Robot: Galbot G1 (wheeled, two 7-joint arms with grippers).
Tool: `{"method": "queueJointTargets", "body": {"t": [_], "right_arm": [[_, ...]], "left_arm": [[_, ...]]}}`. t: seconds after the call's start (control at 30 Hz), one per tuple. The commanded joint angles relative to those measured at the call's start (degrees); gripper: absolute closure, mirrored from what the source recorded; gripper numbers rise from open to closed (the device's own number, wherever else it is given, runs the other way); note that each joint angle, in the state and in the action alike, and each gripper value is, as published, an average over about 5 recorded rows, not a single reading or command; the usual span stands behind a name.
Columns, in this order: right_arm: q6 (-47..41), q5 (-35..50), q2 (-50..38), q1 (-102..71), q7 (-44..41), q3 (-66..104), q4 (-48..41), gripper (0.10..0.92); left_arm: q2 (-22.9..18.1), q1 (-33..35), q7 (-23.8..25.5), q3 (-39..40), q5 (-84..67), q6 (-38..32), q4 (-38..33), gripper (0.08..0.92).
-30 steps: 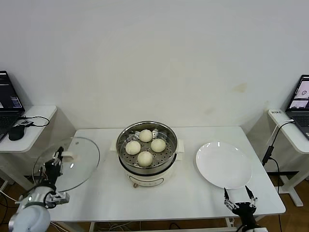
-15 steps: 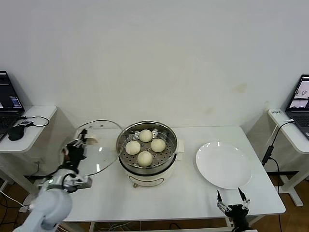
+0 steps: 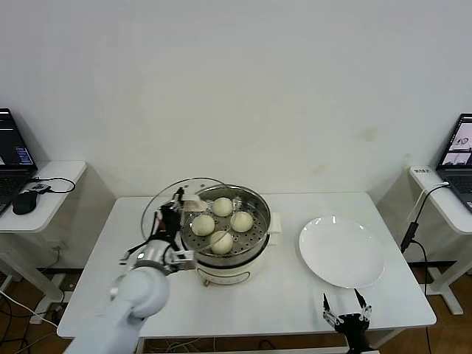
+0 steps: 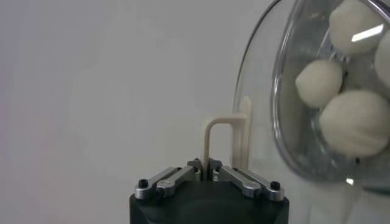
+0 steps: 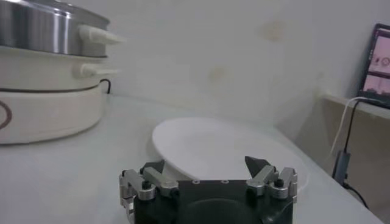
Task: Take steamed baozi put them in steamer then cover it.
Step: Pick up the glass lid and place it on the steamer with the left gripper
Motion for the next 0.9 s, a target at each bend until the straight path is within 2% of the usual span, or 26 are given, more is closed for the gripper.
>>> {"method": "queueJointTargets", "body": {"t": [0.03,0.3,0.9], "right_arm": [[0.1,-1.7,0.5,0.0,0.1,-0.7,-0.6,0.203],[0.5,-1.8,0.5,-0.2,0.1,-1.0,-1.4,0.203],[1.3,-1.9,0.1,-0.3,0.0,-1.5,-2.2,0.203]], "left_arm": [[-11.4,-7.2,6.1,8.4,15.2,2.9,5.7,0.866],[-16.0,-7.3,8.0,9.1,19.5,2.8,9.3,0.866],[-17.3,-6.2,6.3,6.8,20.1,1.6,14.0,0.866]]}}
